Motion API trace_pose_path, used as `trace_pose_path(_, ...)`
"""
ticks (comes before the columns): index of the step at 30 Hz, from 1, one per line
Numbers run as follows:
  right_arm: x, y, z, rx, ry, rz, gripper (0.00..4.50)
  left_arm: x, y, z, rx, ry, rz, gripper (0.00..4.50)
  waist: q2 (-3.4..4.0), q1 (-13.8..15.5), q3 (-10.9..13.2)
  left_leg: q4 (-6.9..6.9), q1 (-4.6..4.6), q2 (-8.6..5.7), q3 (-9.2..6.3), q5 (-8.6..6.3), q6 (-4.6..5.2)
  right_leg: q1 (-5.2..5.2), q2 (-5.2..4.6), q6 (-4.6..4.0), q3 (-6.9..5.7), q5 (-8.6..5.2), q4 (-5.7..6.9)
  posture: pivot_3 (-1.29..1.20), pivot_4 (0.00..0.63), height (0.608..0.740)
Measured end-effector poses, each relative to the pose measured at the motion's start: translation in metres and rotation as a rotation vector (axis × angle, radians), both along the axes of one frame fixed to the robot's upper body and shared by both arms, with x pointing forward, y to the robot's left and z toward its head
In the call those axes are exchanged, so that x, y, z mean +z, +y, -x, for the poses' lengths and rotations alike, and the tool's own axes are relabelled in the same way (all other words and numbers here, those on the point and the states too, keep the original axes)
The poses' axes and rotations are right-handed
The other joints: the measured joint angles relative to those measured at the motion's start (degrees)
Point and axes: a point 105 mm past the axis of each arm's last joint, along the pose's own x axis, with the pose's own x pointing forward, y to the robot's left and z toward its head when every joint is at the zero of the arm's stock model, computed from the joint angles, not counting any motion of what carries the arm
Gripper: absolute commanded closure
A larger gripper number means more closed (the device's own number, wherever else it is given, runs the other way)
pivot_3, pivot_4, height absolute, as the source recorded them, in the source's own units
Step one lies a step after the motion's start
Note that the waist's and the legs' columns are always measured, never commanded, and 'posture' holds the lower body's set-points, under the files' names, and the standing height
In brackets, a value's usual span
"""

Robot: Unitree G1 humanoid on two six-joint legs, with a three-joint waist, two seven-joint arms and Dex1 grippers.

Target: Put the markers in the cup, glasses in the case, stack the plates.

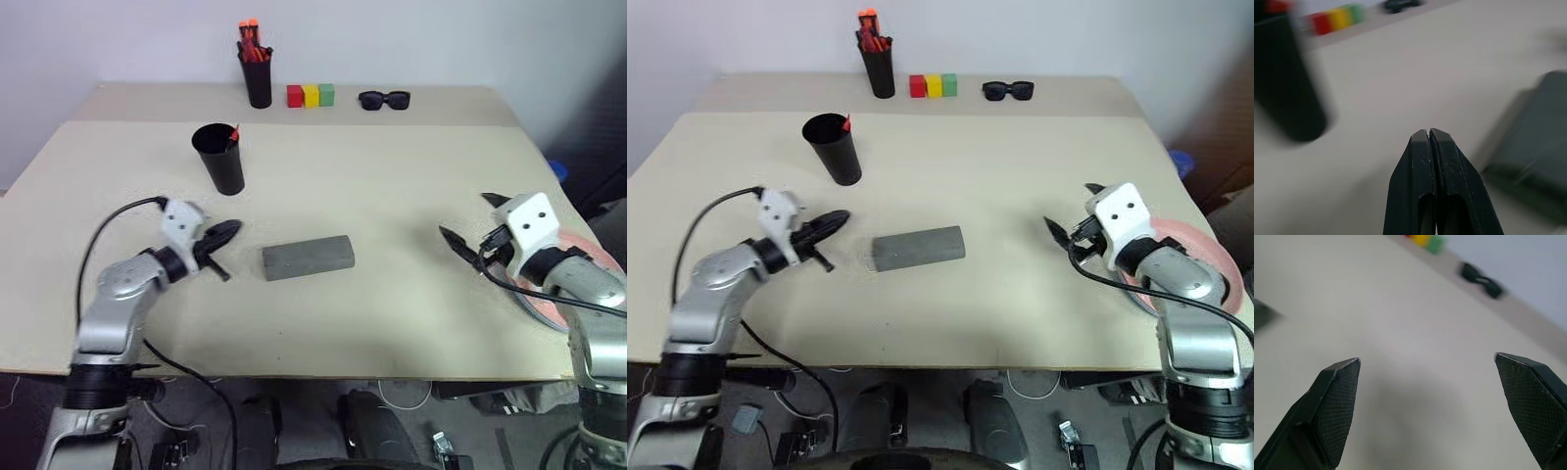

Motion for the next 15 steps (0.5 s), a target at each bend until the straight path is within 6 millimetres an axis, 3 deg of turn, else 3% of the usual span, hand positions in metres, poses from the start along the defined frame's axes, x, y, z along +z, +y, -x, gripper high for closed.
trace_pose_path(6,-0.01,0.01,-0.017,0.079,0.065,-0.048,0.03,-0.009,0.031,0.03,0.126,0.02,-0.024,4.5,-0.02,0.66,0.01,0.03,0.01,0.06,0.12,-0.03,0.05,-0.03,0.04,-0.15,0.06,-0.08,-0.02,0.0,0.15,0.732)
trace_pose_path(15,-0.018,0.017,-0.034,0.127,0.085,-0.061,0.03,0.0,0.027,0.037,0.177,-0.01,-0.01,4.5,-0.02,0.62,0.01,0.03,0.02,0.07,0.16,-0.04,0.05,-0.05,0.07,-0.15,0.06,-0.07,-0.02,0.0,0.15,0.732)
